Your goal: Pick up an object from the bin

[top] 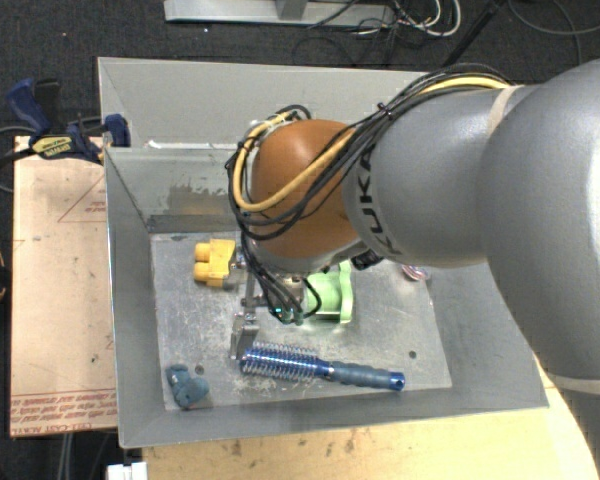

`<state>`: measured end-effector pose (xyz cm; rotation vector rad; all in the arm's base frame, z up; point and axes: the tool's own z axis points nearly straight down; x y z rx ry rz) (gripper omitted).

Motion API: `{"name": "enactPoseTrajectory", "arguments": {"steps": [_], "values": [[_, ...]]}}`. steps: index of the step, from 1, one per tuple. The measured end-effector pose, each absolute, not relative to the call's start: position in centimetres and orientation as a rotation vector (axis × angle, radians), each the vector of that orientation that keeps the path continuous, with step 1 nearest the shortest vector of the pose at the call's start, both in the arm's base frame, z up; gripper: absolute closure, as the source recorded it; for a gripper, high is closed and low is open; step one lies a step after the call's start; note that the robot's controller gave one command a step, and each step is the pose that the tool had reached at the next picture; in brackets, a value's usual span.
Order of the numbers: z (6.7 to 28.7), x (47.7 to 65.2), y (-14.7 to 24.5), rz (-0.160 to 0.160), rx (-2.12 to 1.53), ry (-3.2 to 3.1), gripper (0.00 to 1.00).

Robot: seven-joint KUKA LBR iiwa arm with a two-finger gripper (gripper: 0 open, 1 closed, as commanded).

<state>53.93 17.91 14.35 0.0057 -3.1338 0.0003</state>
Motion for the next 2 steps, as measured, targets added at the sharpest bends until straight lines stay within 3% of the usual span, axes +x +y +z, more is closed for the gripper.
{"name": "enactPoseTrajectory", "arguments": {"steps": [1,2], "values": [[7.3,51.5,11.5,-0.012,0.062,-3.149,0.00],[10.0,51.1,9.7,-0.002,-0.117,-3.142,0.00]]}}
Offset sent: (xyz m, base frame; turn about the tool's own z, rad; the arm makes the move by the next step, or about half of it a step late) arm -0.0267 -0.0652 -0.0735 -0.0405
